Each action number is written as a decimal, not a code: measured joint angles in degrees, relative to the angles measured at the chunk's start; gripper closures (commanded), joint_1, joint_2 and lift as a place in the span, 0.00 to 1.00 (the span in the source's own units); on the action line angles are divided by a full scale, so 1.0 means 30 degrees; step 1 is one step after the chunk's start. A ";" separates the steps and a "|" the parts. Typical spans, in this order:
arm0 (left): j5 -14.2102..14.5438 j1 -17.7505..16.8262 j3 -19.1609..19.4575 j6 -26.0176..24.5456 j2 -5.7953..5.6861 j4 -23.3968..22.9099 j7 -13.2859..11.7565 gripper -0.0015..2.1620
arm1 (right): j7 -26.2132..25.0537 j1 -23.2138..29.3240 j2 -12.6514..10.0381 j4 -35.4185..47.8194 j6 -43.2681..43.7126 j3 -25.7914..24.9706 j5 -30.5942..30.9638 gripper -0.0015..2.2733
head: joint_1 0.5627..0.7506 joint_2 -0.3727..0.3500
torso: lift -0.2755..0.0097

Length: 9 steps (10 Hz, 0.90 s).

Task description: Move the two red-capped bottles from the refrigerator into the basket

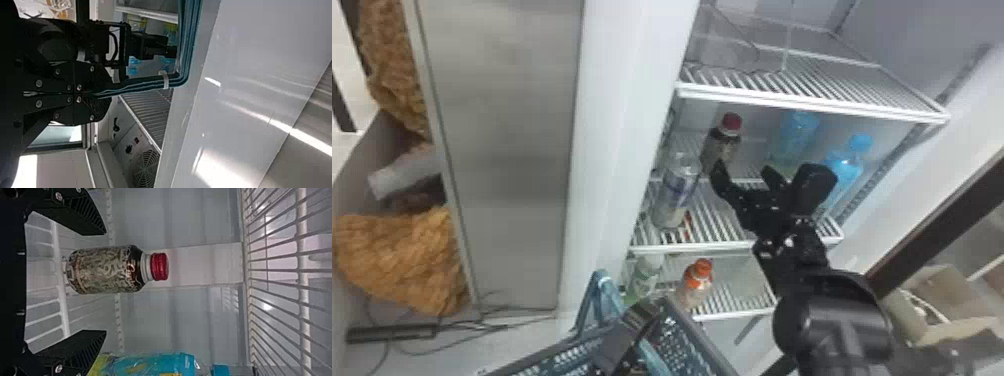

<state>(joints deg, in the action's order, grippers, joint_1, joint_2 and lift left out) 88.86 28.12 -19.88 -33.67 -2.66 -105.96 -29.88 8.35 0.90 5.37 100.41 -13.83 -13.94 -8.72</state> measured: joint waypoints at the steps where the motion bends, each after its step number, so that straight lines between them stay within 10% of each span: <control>1: 0.0009 0.0000 0.0000 0.0016 -0.0017 0.0000 0.0000 0.56 | -0.0005 -0.0570 0.0032 -0.0656 -0.0059 0.0016 0.0147 0.05 | 0.70 0.03 | 0.97; 9: 0.0010 -0.0047 -0.0001 0.0022 -0.0056 0.0000 0.0000 0.56 | 0.0024 -0.3620 0.0279 -0.4358 -0.0217 0.0954 0.0933 0.05 | 0.70 0.03 | 0.97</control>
<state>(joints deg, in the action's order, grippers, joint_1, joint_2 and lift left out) 88.89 27.98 -19.88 -33.60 -2.83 -105.96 -29.88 8.43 -9.96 6.21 87.34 -14.48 -11.08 -5.92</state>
